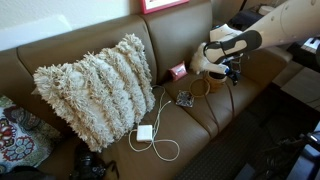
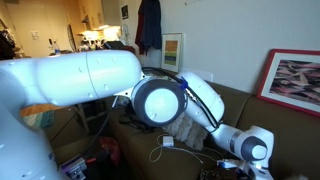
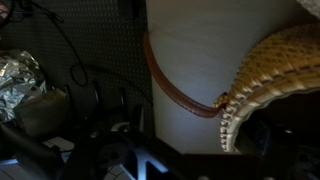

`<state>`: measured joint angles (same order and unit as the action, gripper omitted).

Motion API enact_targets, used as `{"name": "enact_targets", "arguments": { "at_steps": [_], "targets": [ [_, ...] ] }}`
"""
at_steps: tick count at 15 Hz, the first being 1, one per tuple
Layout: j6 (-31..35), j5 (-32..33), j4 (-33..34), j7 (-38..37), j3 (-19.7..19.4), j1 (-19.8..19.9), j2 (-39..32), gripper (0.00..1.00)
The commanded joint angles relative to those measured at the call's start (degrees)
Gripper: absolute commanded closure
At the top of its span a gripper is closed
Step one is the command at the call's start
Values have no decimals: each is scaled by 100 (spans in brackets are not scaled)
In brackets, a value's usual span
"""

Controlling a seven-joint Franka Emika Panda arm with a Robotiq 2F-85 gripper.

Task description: Move the brown bag to the left

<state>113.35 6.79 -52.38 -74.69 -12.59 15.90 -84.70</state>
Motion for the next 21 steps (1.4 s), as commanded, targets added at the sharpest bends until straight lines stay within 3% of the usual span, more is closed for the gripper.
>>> {"name": "enact_targets", "arguments": {
  "at_steps": [1, 4, 13, 14, 15, 21],
  "targets": [
    [574, -226, -99, 138, 59, 82, 0, 0],
    [945, -331, 22, 91, 22, 38, 1, 0],
    [784, -376, 63, -58, -66, -39, 24, 0],
    [716, -286, 103, 440, -11, -4, 24, 0],
    [926, -142, -130, 844, 148, 60, 181, 0],
    [1515, -32, -811, 918, 41, -157, 661, 0]
  ]
}}
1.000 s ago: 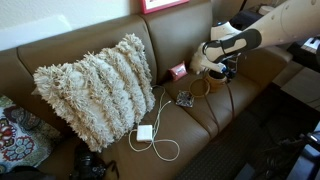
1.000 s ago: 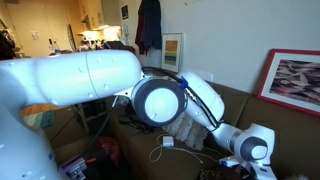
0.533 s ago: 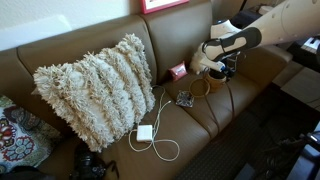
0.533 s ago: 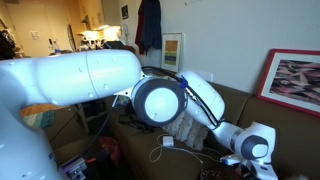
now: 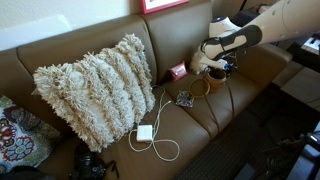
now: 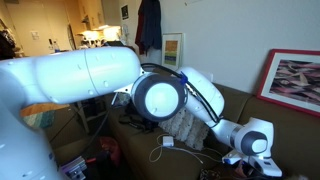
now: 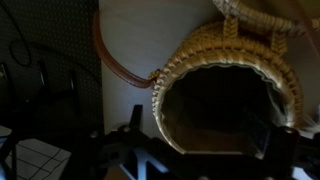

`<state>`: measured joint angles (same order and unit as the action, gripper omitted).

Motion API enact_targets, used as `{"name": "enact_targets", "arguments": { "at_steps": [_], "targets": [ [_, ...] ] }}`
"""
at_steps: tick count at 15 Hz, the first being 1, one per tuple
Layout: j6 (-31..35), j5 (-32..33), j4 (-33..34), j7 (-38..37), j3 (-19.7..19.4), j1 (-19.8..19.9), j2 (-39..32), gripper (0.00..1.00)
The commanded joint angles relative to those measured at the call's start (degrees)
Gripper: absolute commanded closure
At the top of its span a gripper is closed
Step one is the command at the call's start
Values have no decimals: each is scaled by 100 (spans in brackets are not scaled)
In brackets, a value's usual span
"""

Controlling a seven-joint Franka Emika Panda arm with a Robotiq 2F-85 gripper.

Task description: Move the brown bag to the left

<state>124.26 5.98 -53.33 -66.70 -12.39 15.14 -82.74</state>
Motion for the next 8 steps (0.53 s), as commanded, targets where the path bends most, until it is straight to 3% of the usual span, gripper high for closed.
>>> {"name": "enact_targets", "arguments": {
  "at_steps": [1, 2, 4, 5, 8],
  "targets": [
    [554, 57, -840, 152, 39, -95, 538, 25],
    [667, 22, -946, 186, 90, -91, 604, 27],
    [687, 38, -1108, 199, 47, -94, 722, 41],
    [711, 42, -1182, 244, 54, -87, 760, 11],
    [710, 33, -1355, 313, 59, -62, 875, 1]
  ]
}}
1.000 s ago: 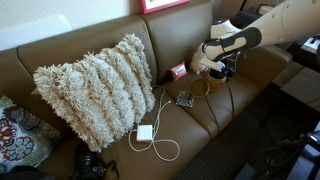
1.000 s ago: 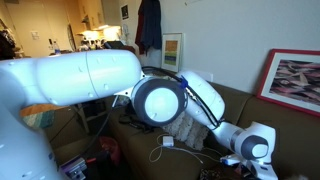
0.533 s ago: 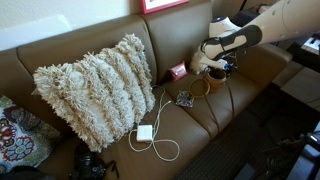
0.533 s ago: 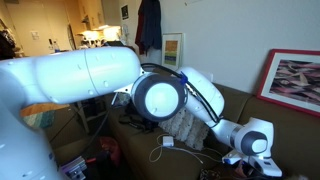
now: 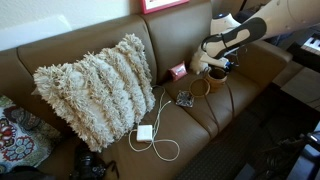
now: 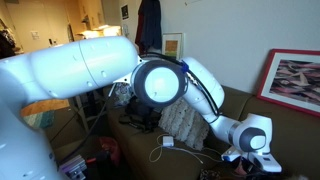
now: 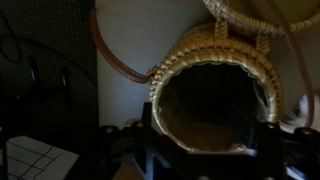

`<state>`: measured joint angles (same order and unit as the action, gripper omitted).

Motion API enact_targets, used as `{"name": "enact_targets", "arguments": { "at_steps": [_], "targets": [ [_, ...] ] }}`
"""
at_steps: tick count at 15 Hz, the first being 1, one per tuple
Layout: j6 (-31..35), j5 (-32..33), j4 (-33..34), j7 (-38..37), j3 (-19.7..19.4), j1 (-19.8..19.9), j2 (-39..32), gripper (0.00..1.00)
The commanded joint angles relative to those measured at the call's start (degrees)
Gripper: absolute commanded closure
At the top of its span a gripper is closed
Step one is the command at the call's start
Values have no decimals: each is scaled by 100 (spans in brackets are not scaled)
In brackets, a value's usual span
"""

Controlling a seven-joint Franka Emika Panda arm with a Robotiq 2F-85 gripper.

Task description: Move the brown bag to the left

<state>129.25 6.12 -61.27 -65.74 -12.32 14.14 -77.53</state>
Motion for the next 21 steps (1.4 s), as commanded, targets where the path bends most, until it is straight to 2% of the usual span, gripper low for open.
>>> {"name": "enact_targets", "arguments": {
  "at_steps": [1, 6, 7, 14, 15, 21],
  "targets": [
    [218, 26, -627, 238, 42, 36, 397, 0],
    [148, -11, -813, 349, 70, 94, 498, 0],
    [13, -1, -415, 129, -8, 17, 239, 0],
    [55, -18, -268, 168, 15, 98, 66, 0],
    [-21, -275, -136, 238, -156, -5, -48, 0],
    [-602, -383, 576, -143, -440, -69, -661, 0]
  ]
}}
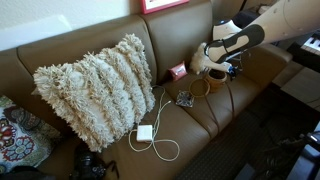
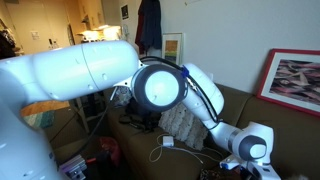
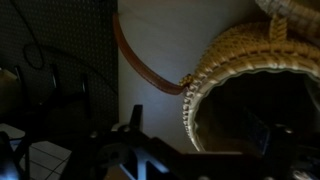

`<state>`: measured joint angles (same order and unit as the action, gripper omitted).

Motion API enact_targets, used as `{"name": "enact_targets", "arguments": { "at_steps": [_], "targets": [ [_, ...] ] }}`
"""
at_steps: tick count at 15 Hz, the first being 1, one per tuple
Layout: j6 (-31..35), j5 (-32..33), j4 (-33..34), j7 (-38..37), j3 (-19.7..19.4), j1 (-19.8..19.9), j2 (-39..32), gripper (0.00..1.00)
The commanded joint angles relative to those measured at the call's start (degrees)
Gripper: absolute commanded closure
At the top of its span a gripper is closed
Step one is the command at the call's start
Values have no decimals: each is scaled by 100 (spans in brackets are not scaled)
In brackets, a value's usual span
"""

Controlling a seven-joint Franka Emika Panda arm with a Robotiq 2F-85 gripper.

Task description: Move the brown bag to the left

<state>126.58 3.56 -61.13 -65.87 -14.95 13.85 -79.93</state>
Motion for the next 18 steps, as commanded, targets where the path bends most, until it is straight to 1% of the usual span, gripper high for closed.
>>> {"name": "enact_targets", "arguments": {
  "at_steps": [1, 2, 3, 4, 10, 11, 14, 16, 17, 18],
  "targets": [
    [-400, -119, 670, -168, -184, -26, -515, 0],
    [-450, -110, 786, -189, -187, -13, -606, 0],
    [-481, -101, 903, -193, -191, -1, -689, 13],
    [-252, 14, 443, -236, -150, -45, -413, 27],
    [-217, 21, 585, -178, -118, -33, -451, 69],
    [-205, 25, 585, -190, -119, -38, -450, 75],
    [-197, 29, 605, -192, -116, -45, -449, 98],
    [-201, 28, 635, -191, -121, -40, -447, 100],
    [-182, 26, 662, -168, -111, -31, -446, 97],
    [-178, 25, 687, -182, -117, -34, -446, 96]
  ]
}}
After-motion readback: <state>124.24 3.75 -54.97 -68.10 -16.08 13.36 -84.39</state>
